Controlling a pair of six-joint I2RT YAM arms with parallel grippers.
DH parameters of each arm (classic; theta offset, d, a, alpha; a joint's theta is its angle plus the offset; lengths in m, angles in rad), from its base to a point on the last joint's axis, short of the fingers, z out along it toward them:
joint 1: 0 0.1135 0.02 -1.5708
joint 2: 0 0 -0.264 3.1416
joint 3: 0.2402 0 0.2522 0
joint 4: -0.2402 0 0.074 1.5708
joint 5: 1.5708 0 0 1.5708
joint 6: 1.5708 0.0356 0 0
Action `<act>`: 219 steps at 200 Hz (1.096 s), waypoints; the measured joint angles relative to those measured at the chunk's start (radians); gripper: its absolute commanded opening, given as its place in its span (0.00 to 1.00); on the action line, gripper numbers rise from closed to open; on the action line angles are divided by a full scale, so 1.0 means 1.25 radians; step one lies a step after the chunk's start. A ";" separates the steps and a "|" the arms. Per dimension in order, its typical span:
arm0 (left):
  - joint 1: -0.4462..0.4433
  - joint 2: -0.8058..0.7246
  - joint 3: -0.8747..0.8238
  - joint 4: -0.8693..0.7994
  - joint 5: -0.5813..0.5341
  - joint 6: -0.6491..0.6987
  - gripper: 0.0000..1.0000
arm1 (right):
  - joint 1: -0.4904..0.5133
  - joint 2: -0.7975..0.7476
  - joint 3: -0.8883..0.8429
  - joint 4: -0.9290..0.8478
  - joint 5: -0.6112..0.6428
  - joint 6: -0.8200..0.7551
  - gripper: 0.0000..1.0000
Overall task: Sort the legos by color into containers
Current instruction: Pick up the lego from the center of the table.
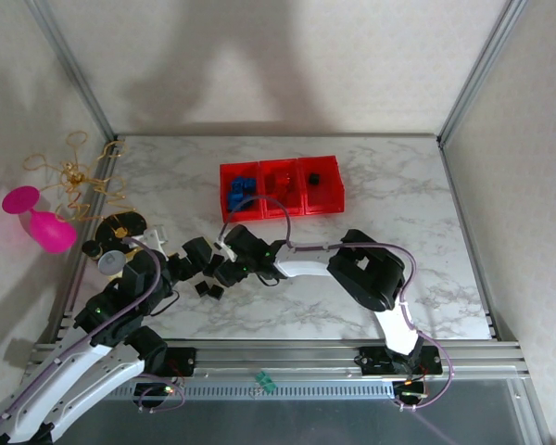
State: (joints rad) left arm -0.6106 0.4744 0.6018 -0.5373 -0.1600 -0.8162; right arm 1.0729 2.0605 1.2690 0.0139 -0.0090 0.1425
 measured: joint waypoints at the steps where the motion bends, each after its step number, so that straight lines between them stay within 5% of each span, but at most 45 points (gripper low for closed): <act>1: 0.000 0.000 0.000 0.000 0.000 0.000 1.00 | 0.000 0.000 0.001 0.000 0.000 -0.001 0.77; 68: 0.000 -0.009 0.000 -0.011 -0.019 0.000 1.00 | 0.006 0.071 0.104 -0.024 0.018 -0.057 0.70; 156: 0.000 -0.014 0.000 -0.014 -0.020 0.000 0.99 | 0.006 0.089 0.137 -0.051 0.032 -0.085 0.37; 219: 0.000 -0.012 0.000 -0.011 -0.019 0.000 1.00 | -0.007 0.025 0.087 -0.050 0.004 -0.049 0.33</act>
State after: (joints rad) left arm -0.6106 0.4591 0.6018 -0.5514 -0.1837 -0.8158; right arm 1.0645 2.0914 1.3781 -0.0490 -0.0036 0.0807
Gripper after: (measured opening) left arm 0.996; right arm 0.337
